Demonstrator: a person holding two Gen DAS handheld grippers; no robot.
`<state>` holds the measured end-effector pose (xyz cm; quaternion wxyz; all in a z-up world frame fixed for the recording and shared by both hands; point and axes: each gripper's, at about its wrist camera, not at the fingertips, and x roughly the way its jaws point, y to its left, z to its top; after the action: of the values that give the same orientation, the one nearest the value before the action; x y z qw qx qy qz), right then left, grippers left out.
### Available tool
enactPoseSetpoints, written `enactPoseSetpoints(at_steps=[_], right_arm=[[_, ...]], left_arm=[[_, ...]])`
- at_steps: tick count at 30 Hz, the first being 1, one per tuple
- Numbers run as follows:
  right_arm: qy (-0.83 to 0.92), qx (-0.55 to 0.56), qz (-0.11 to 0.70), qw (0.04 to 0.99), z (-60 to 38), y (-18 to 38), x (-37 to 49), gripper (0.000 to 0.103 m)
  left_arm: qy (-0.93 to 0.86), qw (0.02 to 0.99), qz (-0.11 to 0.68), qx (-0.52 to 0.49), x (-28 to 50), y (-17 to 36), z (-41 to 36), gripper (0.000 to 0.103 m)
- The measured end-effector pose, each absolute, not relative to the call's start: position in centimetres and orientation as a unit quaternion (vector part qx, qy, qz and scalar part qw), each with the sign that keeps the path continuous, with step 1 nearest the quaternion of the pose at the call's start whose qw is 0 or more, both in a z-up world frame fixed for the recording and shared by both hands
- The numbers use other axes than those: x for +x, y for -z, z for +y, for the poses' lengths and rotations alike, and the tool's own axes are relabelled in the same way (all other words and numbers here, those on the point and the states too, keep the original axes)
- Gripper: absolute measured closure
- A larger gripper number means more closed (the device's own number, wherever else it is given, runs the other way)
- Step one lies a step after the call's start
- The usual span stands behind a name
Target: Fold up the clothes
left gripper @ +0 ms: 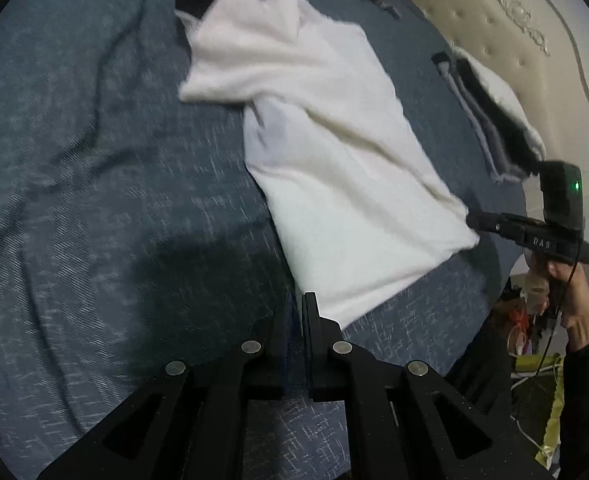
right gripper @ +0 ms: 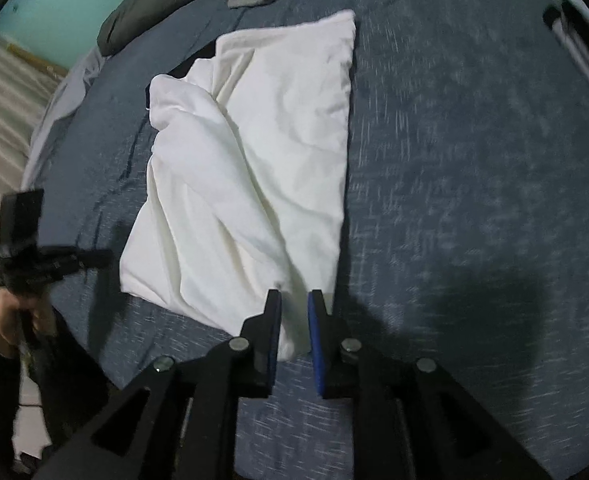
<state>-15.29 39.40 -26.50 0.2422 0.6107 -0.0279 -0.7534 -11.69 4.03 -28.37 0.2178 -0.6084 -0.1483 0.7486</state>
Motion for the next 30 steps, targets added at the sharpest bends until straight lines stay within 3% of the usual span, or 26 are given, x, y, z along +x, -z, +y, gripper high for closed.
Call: enactPoseSetpoints(at_steps=[4, 16, 19, 23, 30], right_arm=[[0.771, 0.585, -0.007, 0.250, 38.8, 25.0, -15.8, 0.090], [0.788, 0.528, 0.110, 0.298, 27.2, 24.1, -19.2, 0.077], [0.780, 0.517, 0.167, 0.312, 23.3, 24.7, -19.6, 0.076], [0.768, 0.506, 0.214, 0.328, 19.3, 25.9, -20.1, 0.076], [0.749, 0.509, 0.269, 0.327, 16.4, 28.5, -20.5, 0.076]], left_arm=[[-0.768, 0.197, -0.163, -0.587, -12.4, 27.7, 2.2, 0.082], [-0.802, 0.147, -0.222, -0.535, -15.2, 28.2, -2.1, 0.082], [-0.810, 0.142, -0.216, -0.527, -15.9, 28.6, -2.8, 0.081], [-0.816, 0.140, -0.205, -0.521, -16.2, 29.3, -3.8, 0.074], [-0.821, 0.136, -0.206, -0.515, -16.1, 30.7, -5.4, 0.073]])
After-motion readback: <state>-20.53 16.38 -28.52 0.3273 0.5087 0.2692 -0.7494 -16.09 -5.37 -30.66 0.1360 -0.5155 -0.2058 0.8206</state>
